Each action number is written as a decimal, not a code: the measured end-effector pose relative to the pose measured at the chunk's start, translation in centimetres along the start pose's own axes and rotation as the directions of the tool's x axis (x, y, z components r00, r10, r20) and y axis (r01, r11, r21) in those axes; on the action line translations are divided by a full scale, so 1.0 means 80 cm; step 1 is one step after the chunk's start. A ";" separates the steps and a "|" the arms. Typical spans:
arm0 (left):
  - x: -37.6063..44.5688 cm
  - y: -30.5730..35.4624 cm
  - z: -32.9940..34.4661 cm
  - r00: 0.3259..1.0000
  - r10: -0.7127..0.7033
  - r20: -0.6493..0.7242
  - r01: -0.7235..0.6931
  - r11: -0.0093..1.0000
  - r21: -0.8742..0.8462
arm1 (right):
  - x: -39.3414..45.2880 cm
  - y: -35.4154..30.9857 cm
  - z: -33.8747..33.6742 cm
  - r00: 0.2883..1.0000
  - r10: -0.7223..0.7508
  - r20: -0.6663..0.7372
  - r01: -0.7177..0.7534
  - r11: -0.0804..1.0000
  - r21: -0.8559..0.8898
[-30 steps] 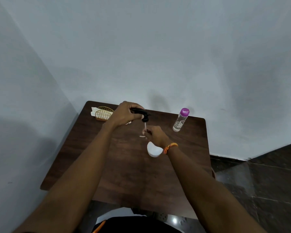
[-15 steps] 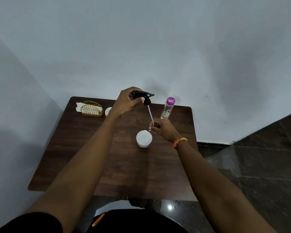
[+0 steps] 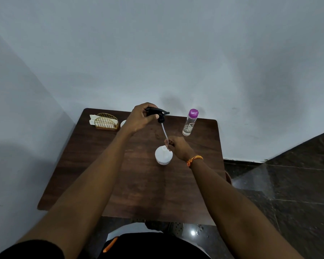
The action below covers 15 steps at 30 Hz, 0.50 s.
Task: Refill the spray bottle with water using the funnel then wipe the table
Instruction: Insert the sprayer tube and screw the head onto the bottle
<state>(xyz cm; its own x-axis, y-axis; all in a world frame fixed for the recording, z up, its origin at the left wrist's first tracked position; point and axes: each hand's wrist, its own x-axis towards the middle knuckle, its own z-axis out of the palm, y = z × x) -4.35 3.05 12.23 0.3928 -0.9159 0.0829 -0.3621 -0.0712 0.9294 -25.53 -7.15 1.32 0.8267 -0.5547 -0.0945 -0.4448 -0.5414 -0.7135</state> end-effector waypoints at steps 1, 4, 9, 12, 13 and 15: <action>-0.001 -0.003 -0.001 1.000 -0.005 0.002 0.005 1.000 0.005 | 0.002 0.000 0.002 1.000 -0.002 0.010 0.002 1.000 -0.022; -0.005 -0.011 0.001 1.000 -0.013 0.001 0.013 1.000 0.017 | 0.005 0.002 0.006 0.999 0.018 0.028 -0.015 0.996 -0.089; -0.006 -0.025 0.006 1.000 -0.023 0.015 0.022 0.998 0.055 | 0.008 0.001 0.014 0.998 0.044 0.035 -0.040 0.993 -0.113; -0.007 -0.032 0.013 0.999 -0.026 0.042 0.023 0.996 0.084 | 0.008 0.000 0.017 0.998 0.053 0.029 -0.049 0.991 -0.122; -0.008 -0.036 0.017 0.998 -0.026 0.058 0.020 0.995 0.100 | 0.008 0.001 0.018 0.998 0.053 0.027 -0.050 0.991 -0.122; -0.013 -0.043 0.028 0.995 -0.019 0.099 0.004 0.989 0.145 | 0.009 0.008 0.021 0.998 0.058 0.023 -0.055 0.992 -0.112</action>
<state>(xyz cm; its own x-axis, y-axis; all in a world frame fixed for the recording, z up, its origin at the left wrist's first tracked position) -5.37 3.35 8.12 0.3139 -0.9490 0.0292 -0.4794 -0.1319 0.8677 -24.60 -6.83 -0.35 0.8071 -0.5705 -0.1520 -0.5257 -0.5773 -0.6248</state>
